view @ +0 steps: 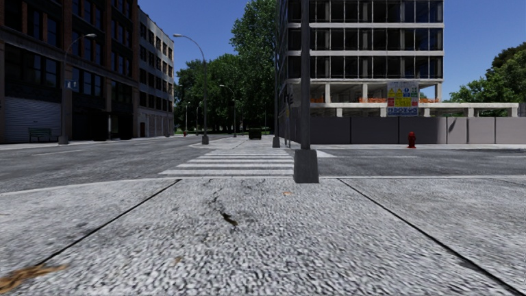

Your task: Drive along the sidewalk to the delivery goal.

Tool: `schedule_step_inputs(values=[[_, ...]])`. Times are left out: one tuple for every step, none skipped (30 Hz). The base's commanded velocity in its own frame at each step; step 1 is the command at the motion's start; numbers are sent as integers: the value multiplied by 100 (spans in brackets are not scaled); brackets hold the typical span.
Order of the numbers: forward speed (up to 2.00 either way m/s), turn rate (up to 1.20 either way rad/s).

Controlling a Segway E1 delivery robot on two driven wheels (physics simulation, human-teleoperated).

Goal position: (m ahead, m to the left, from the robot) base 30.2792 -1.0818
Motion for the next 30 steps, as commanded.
schedule_step_inputs(values=[[200, 0], [200, 0], [200, 0], [200, 0], [200, 0], [200, 0], [200, 0], [200, 0], [200, 0], [200, 0], [200, 0], [200, 0], [200, 0], [200, 0], [200, 0], [200, 0], [200, 0], [200, 0], [200, 0], [200, 0], [200, 0], [200, 0], [200, 0], [200, 0], [200, 0], [200, 0], [200, 0], [200, 0], [200, 0], [200, 0]])
